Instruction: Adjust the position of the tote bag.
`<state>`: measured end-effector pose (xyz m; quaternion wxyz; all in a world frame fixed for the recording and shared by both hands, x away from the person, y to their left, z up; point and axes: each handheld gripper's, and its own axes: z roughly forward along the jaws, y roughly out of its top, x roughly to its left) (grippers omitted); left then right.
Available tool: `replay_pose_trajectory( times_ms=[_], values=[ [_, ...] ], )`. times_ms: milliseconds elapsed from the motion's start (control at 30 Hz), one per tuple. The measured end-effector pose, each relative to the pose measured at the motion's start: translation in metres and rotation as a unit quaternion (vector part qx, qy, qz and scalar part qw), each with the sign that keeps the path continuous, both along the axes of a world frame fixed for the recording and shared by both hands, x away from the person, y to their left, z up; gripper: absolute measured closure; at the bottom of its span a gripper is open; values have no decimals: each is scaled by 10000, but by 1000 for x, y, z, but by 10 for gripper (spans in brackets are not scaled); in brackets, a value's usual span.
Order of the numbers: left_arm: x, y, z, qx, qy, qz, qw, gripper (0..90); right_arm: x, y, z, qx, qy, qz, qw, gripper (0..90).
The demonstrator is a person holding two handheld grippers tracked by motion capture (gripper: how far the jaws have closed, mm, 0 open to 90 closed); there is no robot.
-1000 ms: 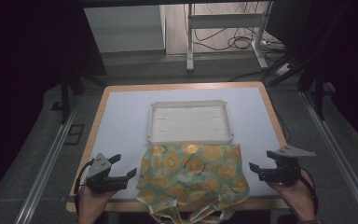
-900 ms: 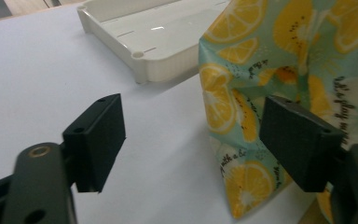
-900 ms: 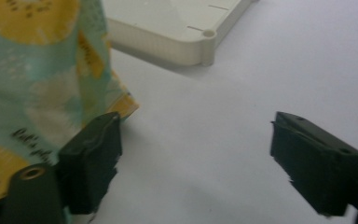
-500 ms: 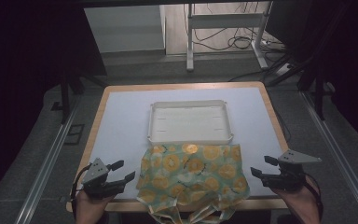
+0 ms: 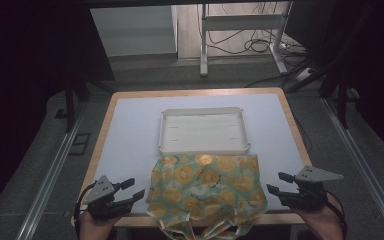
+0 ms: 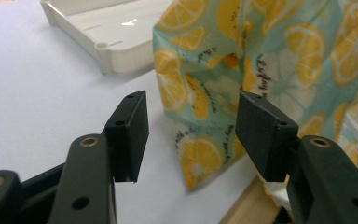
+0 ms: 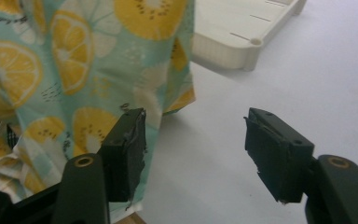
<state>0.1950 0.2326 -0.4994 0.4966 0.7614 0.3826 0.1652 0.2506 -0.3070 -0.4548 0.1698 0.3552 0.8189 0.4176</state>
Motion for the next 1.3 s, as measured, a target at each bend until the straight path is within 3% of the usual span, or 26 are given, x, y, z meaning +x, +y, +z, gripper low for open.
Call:
replay_pose_trajectory(
  times_ms=[367,800,1033,1300],
  values=[
    [-13,-8,0,-33,-93,-247,9996,406,-14,7,3,69,-11,335,9994,485],
    [-18,-25,-1,-146,-79,-593,9981,251,-21,21,-8,70,185,522,9984,334],
    [-16,-40,-4,116,-48,-729,9973,219,-21,34,-14,-75,196,630,9978,322],
    [-10,-55,-8,343,-48,-858,9957,308,-17,42,-22,-337,304,716,9964,485]
  ],
)
